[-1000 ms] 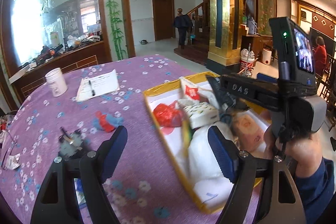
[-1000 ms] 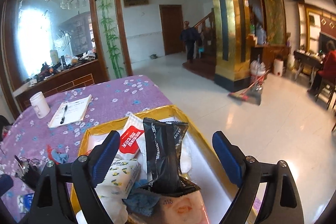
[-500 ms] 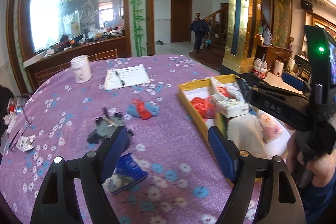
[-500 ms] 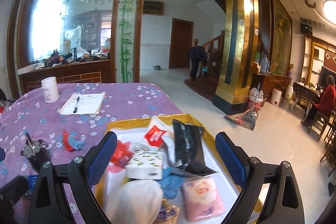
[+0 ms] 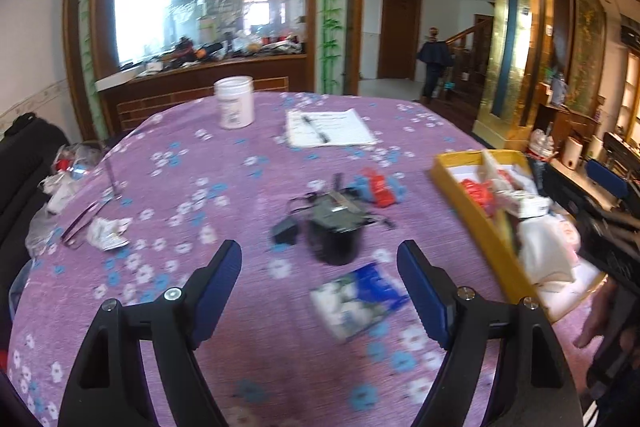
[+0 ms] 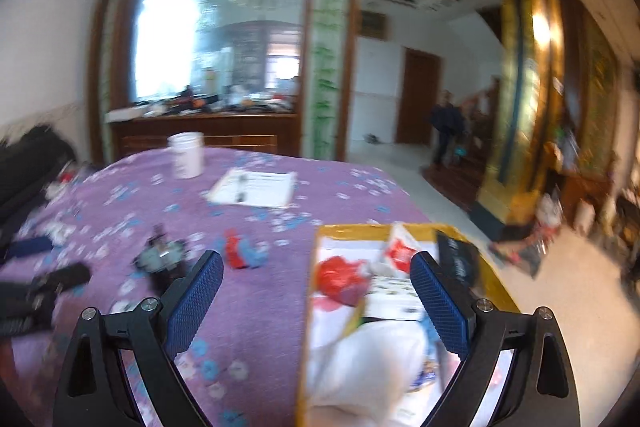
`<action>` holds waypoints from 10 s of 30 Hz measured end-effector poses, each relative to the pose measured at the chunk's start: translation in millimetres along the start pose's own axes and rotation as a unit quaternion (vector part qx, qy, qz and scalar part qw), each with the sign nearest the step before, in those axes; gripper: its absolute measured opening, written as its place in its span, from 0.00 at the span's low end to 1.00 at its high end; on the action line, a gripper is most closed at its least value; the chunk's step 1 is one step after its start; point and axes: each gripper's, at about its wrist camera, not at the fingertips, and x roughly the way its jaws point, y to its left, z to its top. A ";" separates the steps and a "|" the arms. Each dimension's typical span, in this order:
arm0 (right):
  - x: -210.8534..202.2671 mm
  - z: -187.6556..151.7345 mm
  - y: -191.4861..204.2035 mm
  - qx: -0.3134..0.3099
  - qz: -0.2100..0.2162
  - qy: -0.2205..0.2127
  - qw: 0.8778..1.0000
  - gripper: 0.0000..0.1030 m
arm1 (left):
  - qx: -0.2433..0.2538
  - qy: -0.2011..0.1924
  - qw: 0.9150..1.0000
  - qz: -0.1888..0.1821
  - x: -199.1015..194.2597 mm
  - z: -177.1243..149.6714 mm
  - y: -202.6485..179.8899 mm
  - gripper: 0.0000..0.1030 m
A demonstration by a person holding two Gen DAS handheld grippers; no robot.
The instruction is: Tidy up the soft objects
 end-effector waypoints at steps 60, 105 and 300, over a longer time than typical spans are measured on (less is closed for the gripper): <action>277.7 5.0 47.6 0.100 0.141 0.367 0.914 0.38 | 0.026 0.104 0.992 -0.063 76.5 -1.9 32.8 0.59; 89.6 -27.0 41.8 0.127 0.192 0.129 0.965 0.35 | 0.066 0.035 0.997 0.013 73.0 -9.0 12.1 0.77; -41.5 -84.9 -148.3 0.232 -0.132 0.054 0.962 0.96 | 0.197 -0.037 0.978 -0.061 26.4 -30.1 -168.7 1.00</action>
